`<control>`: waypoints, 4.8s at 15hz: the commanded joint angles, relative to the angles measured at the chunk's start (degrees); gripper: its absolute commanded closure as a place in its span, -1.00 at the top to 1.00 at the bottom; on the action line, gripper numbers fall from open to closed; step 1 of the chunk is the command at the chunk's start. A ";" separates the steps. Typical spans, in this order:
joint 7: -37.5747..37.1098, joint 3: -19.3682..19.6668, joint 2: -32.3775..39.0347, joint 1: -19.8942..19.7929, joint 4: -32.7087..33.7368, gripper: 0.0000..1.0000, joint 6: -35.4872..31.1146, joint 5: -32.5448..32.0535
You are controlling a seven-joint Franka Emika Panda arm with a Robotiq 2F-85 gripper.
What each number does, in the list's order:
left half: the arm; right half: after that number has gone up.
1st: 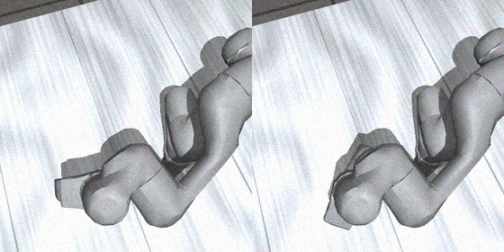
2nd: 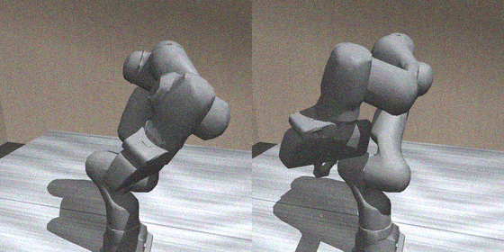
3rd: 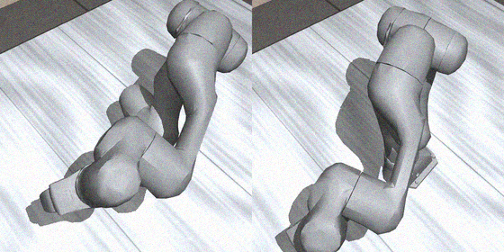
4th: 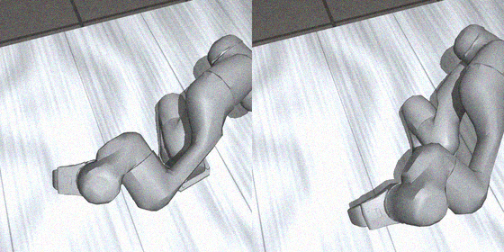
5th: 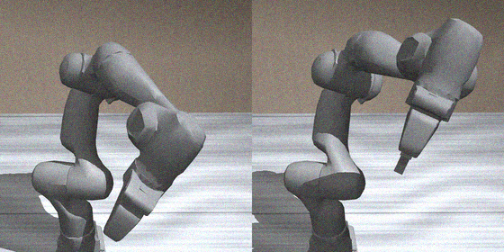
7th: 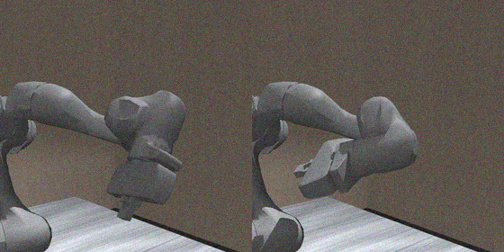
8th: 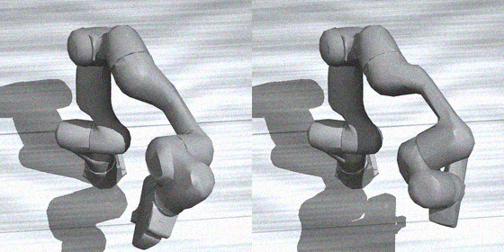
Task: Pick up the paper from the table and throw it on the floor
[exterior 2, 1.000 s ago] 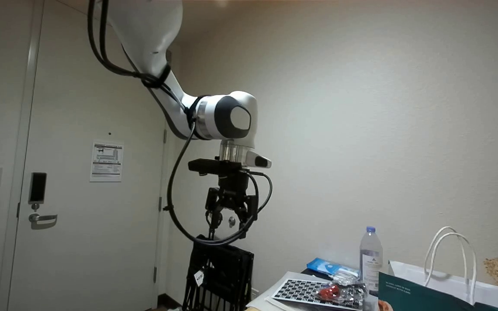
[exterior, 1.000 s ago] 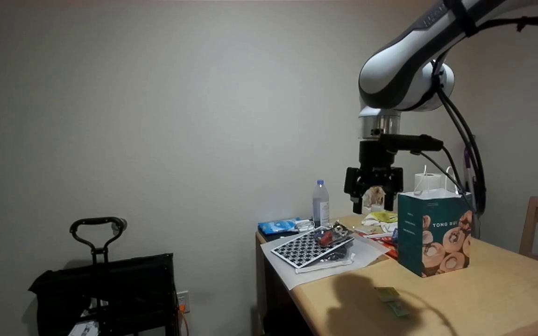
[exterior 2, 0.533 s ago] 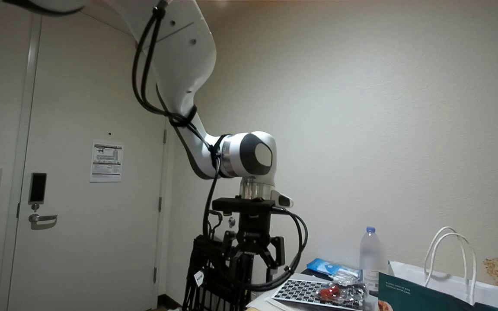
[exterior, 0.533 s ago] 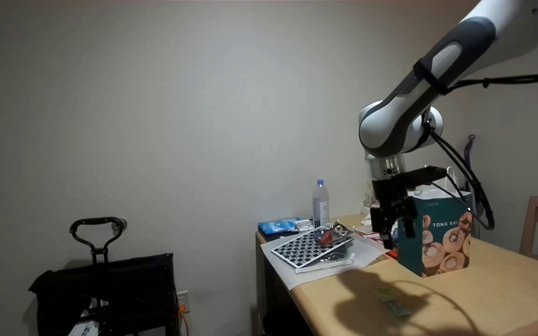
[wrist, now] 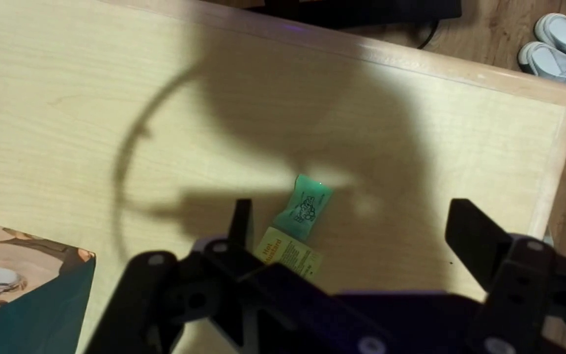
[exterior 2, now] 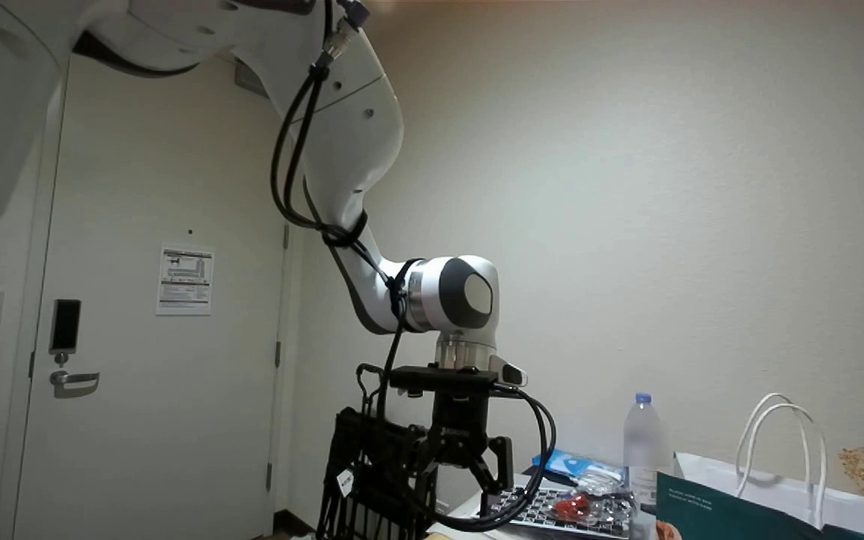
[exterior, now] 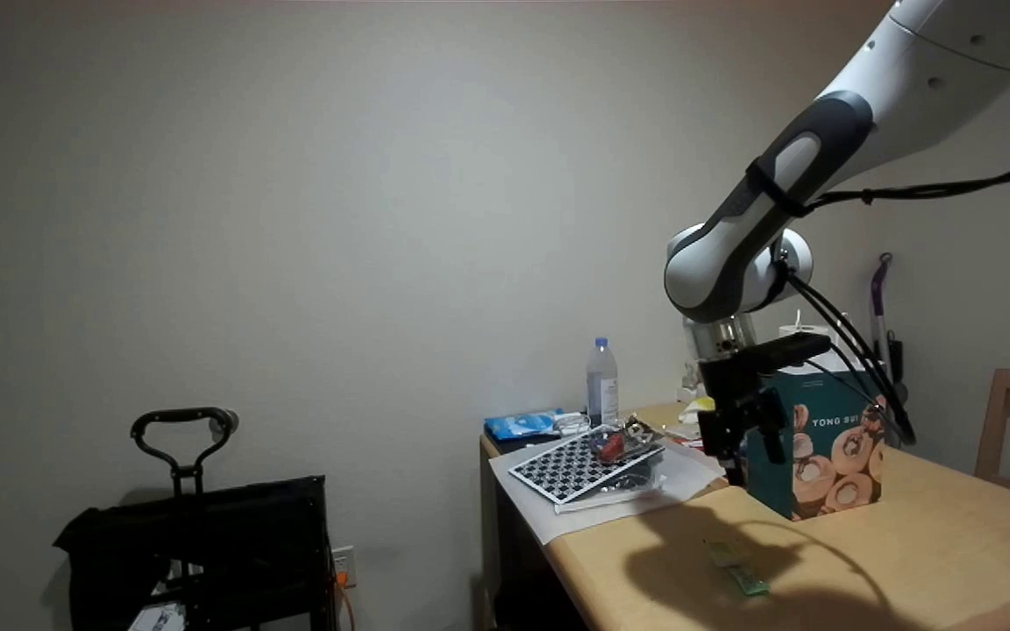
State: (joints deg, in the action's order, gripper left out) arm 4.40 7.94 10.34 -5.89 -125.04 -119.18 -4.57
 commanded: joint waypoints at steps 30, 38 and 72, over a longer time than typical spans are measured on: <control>23.64 -2.93 17.45 -0.41 10.78 1.00 -5.19 -22.37; 29.53 -5.02 23.31 1.15 11.89 1.00 -5.21 -26.77; 30.67 -4.59 32.81 1.55 20.62 -0.80 -3.09 -27.85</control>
State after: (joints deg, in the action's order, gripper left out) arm 35.32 3.14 44.06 -4.74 -103.87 -123.42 -32.00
